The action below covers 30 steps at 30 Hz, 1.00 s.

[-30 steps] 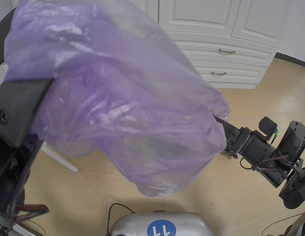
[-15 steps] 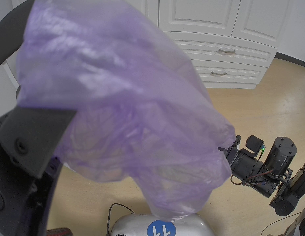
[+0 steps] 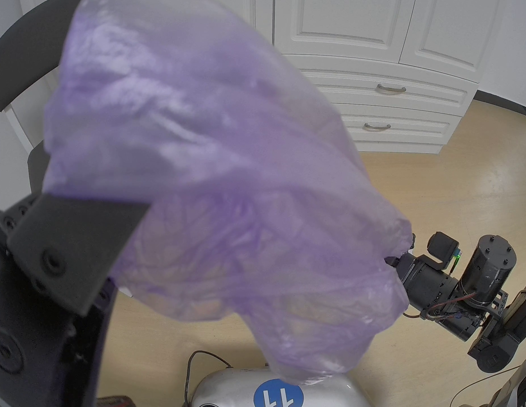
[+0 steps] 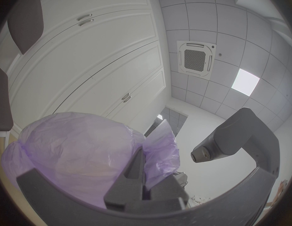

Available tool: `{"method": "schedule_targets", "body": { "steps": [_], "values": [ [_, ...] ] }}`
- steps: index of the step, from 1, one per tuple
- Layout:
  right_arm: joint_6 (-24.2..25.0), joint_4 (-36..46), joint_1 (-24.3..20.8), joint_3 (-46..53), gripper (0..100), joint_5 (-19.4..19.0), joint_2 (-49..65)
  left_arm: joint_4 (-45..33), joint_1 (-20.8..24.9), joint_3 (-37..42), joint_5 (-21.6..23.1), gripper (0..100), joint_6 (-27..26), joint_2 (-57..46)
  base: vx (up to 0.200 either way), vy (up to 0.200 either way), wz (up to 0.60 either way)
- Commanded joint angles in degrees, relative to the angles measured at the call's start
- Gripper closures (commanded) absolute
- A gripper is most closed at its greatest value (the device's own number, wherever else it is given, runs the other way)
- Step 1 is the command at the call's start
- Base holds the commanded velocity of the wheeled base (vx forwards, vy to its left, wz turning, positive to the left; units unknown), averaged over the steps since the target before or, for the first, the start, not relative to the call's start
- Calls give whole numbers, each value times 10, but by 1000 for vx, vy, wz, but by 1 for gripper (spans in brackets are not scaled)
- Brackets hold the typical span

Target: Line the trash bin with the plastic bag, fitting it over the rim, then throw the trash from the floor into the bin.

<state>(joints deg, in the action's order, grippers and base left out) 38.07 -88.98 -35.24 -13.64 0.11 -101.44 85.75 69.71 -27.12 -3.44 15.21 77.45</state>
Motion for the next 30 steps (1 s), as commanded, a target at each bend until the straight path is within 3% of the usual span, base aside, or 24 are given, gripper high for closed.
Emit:
{"method": "schedule_targets", "body": {
  "steps": [1,6,10,13,19,20,22,26,30],
  "values": [
    [-1,-10,4,2,100,0,11,-1,-3,3,-2,100,-1,2,0,0,0],
    [-17,-10,10,5,100,1,15,-10,-28,10,-2,100,1,9,0,0,0],
    [-85,12,22,-1,100,1,18,-25,-66,22,1,100,0,24,0,0,0],
    [-90,75,23,-21,100,7,50,-56,-80,19,0,100,0,27,0,0,0],
    [-88,310,43,-105,100,21,155,-106,-96,16,-3,100,-7,22,0,0,0],
    [-88,318,43,-108,100,21,157,-106,-96,16,-3,100,-7,22,0,0,0],
    [-85,447,44,-156,100,38,209,-119,-104,16,-4,100,-13,22,0,0,0],
    [-92,525,44,-202,100,44,246,-125,-117,15,-5,100,-42,22,0,0,0],
    [-194,590,44,-263,100,49,249,-127,-124,17,-8,100,-59,24,0,0,0]
  ]
}}
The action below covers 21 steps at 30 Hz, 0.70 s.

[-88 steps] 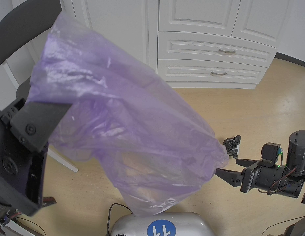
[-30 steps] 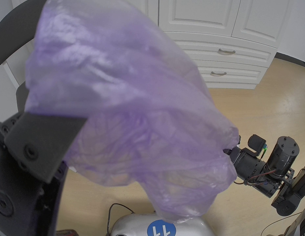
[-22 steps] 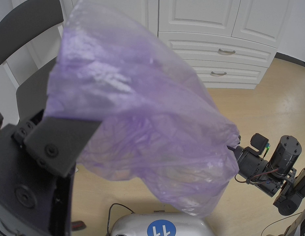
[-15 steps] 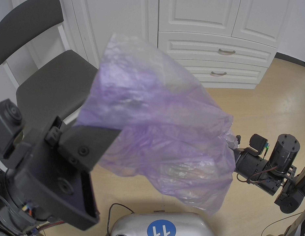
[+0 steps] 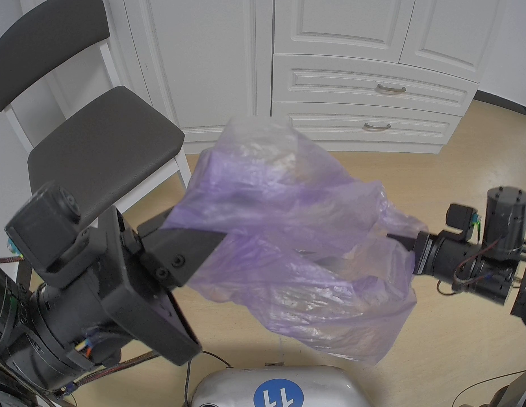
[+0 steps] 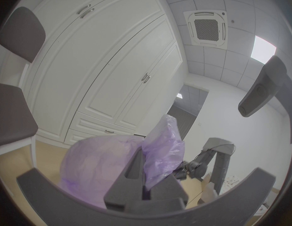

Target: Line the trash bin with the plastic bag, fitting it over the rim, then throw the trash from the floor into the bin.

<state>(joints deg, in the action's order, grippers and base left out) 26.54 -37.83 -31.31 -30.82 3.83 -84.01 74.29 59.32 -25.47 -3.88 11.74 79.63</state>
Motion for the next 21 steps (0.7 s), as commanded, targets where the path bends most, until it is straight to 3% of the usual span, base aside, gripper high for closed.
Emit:
{"method": "schedule_targets", "body": {
  "steps": [1,7,11,14,21],
  "values": [
    [-103,115,5,-101,100,14,82,-15,-21,0,-4,100,-26,3,0,0,0],
    [-122,268,-19,-115,100,19,139,-52,-42,-5,-4,100,-28,-9,0,0,0],
    [-127,275,-23,-92,100,28,170,-100,-54,-14,-4,100,-30,-21,0,0,0],
    [-169,280,-23,-78,100,27,195,-137,-66,-24,-10,100,-39,-19,0,0,0],
    [-207,304,-24,-67,100,28,217,-156,-80,-19,-45,100,-81,-16,0,0,0]
  ]
}}
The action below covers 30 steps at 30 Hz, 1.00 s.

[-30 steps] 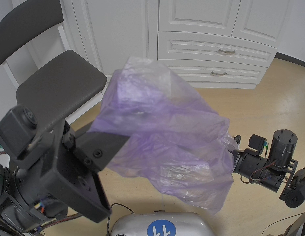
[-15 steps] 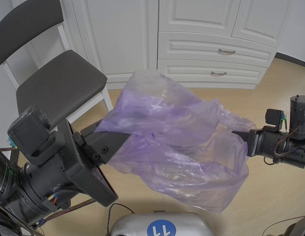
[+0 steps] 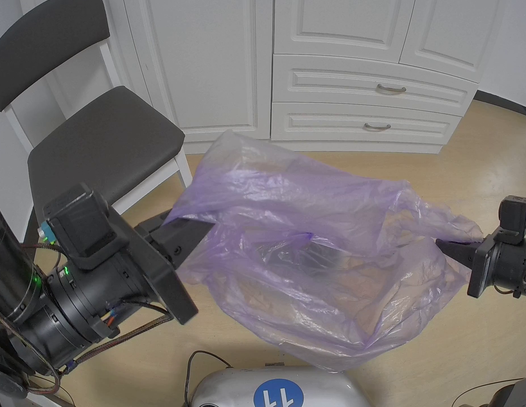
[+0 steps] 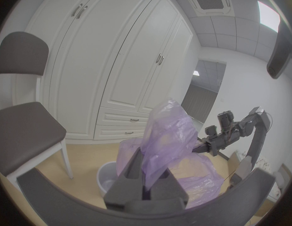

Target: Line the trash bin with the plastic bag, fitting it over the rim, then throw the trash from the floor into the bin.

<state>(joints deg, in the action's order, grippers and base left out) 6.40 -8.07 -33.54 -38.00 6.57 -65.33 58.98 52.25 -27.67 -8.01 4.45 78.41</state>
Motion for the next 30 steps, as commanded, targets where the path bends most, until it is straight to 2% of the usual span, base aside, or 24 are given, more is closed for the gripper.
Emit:
{"method": "schedule_targets", "body": {
  "steps": [1,5,12,17,20,30],
  "values": [
    [-5,7,-1,5,100,0,30,-3,-9,5,-1,100,-11,-7,0,0,0],
    [-5,7,-1,4,100,2,27,-3,-8,12,10,100,-9,-19,0,0,0],
    [-5,7,-1,5,100,22,18,-7,-8,44,63,100,-12,-40,0,0,0],
    [-5,8,-2,8,100,23,18,-64,-22,33,29,100,-17,-41,0,0,0],
    [-5,8,-7,9,100,23,20,-98,-19,25,34,100,-13,-55,0,0,0],
    [-5,0,-17,24,100,25,19,-105,-22,21,34,100,-2,-45,0,0,0]
  ]
}}
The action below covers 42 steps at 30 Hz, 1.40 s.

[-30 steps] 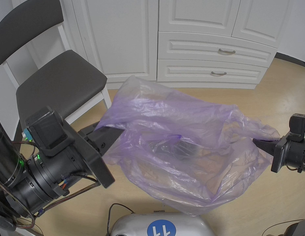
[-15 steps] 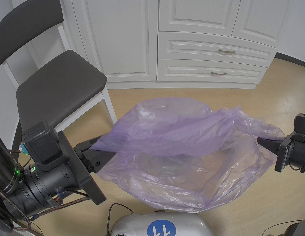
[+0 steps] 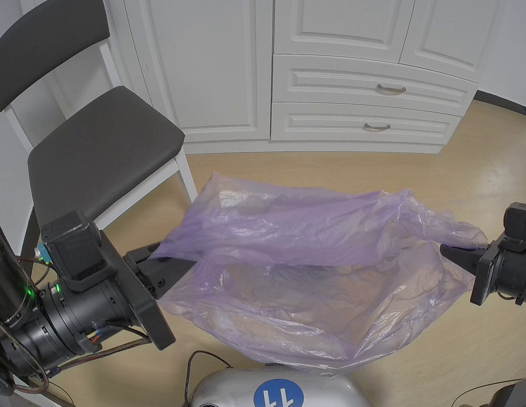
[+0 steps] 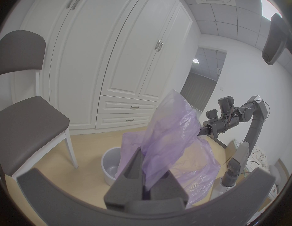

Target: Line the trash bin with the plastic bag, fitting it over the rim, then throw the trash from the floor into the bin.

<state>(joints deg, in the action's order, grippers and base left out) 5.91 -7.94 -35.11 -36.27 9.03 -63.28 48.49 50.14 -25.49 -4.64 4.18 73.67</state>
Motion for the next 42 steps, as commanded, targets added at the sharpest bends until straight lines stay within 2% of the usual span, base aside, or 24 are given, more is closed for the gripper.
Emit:
{"method": "schedule_targets", "body": {
  "steps": [1,10,25,36,41,42],
  "values": [
    [0,-2,-1,12,100,0,-3,0,-2,-1,0,100,0,6,0,0,0],
    [0,-3,-1,19,100,-9,-3,1,-7,1,1,100,1,24,0,0,0],
    [6,-4,4,16,100,-10,-35,17,-68,-3,-4,100,0,97,0,0,0],
    [7,-16,6,14,100,-9,-54,27,-72,-17,-9,100,15,104,0,0,0],
    [21,-35,13,14,100,-2,-72,27,-80,-16,-11,100,14,106,0,0,0],
    [23,-38,31,14,100,0,-82,27,-97,-17,-11,100,14,114,0,0,0]
  ]
}}
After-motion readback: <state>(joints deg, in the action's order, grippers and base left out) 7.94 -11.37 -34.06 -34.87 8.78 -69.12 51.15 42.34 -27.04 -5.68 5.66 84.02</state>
